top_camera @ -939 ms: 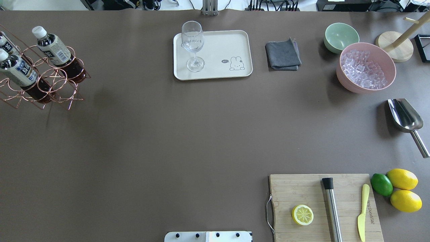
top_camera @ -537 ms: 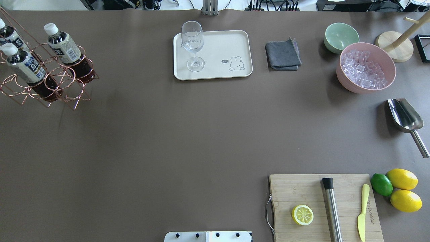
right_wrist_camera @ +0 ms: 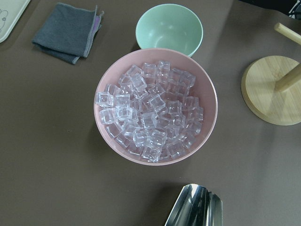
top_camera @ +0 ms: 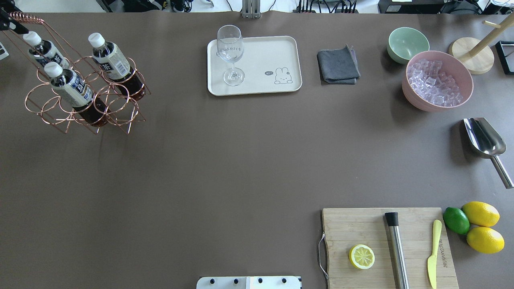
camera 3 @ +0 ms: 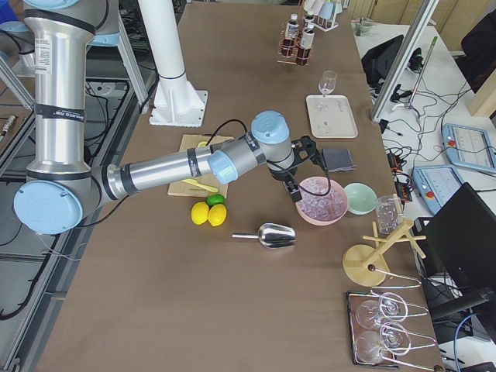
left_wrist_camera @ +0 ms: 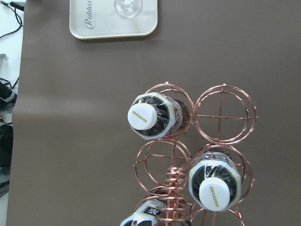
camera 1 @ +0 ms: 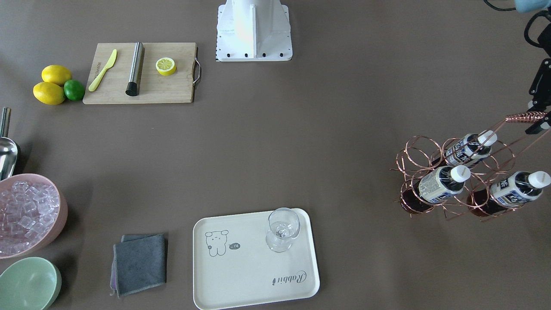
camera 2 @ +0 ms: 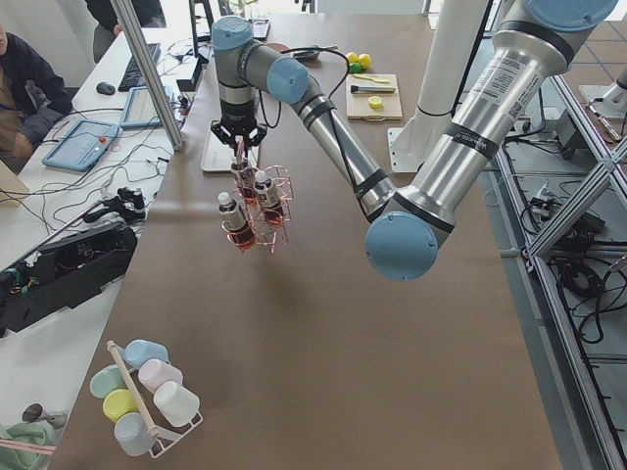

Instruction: Take tea from basket to plate

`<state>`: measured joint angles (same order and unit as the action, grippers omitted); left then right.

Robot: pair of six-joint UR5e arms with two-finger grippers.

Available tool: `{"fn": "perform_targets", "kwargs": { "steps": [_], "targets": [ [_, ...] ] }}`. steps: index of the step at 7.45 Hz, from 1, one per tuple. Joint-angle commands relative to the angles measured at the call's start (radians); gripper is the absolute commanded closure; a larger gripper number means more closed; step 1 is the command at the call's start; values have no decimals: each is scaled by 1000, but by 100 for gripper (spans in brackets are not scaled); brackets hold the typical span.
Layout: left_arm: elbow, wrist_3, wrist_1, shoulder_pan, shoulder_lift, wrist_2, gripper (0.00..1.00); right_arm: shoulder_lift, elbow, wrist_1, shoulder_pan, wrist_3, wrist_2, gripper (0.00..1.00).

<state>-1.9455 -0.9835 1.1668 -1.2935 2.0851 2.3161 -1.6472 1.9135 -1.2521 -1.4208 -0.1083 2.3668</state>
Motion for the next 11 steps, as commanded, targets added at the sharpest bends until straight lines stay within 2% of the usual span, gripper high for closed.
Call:
{"fn": "perform_targets", "kwargs": {
  "steps": [1,3,6,8,11],
  "targets": [
    [-30,167,4,104,55,-38,100,70,-20,31,78,-52,2,0],
    [-85,331,34,210,85,-110,100,70,-60,225,123,-95,-6,0],
    [-82,550,59,325,163,-146,100,70,-68,382,169,-262,-15,0],
    [-73,668,59,379,229,-147,100,69,-68,387,175,-264,-18,0],
    [-44,895,80,511,334,-243,100,58,-131,488,175,-266,-29,0]
  ]
}}
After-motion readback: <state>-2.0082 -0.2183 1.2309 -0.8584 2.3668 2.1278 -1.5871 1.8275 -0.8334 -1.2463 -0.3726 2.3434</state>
